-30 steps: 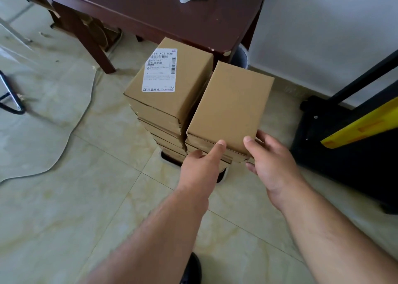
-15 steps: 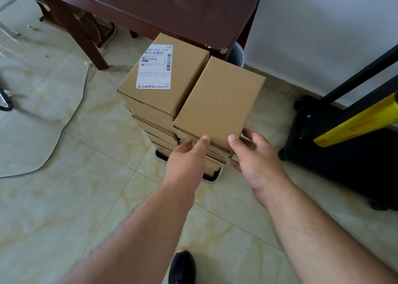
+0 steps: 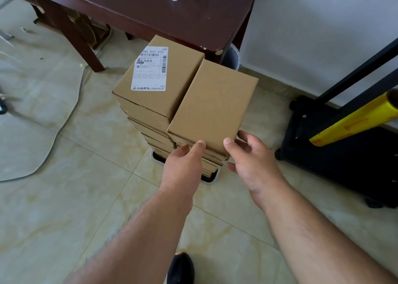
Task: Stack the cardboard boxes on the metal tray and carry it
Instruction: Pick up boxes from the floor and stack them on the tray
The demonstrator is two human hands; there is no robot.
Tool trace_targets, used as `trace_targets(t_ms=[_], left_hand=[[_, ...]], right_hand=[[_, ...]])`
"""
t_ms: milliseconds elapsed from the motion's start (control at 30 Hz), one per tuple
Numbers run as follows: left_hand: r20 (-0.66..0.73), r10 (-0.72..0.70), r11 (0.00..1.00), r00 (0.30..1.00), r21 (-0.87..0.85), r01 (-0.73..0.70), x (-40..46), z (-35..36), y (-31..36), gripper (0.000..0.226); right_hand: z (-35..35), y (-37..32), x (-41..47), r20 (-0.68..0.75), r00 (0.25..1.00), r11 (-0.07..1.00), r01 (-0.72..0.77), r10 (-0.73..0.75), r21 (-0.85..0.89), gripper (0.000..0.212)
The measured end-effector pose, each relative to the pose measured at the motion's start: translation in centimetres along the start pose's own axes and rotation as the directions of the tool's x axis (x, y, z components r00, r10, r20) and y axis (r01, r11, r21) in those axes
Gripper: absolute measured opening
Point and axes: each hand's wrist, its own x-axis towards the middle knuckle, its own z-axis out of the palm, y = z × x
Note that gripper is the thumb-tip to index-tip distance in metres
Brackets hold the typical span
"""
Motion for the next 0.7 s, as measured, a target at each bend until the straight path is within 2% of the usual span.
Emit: trace_targets(t_ms=[400,500,533,600,700], left_hand=[[0.019,-0.007,0.999,1.000,0.050,0.006,-0.7,0.2,-1.3,0.064],[0.042,-0.030,0.995,0.999,0.098,0.026,-1.6,0.6,-2.3,0.068],[0.052,-0.034,0.992,0.998,0.119,0.028,-2.0,0.8,-2.6,0.068],[0.064,-0.048,0.984,0.997,0.174,0.036,-2.8,1.6,-3.2,0.065],[0.102,-0.046,0.963,0.994,0.267,0.017,-4.6,4.0,-4.3,0.058]], right_hand=[[-1.4,0.5,-0.4,-0.041,0.999,0.999,-0.032,0.032,-0.004,0.015],[-3.0,1.3,-0.7,-0.086,0.994,0.997,-0.074,0.073,-0.012,0.056],[-3.7,1.6,-0.7,-0.097,0.992,0.996,-0.086,0.086,-0.002,0.050],[-5.2,2.3,-0.9,-0.107,0.988,0.994,-0.107,0.109,0.024,0.022],[-8.1,3.7,-1.0,-0.142,0.982,0.992,-0.125,0.126,0.019,0.016]])
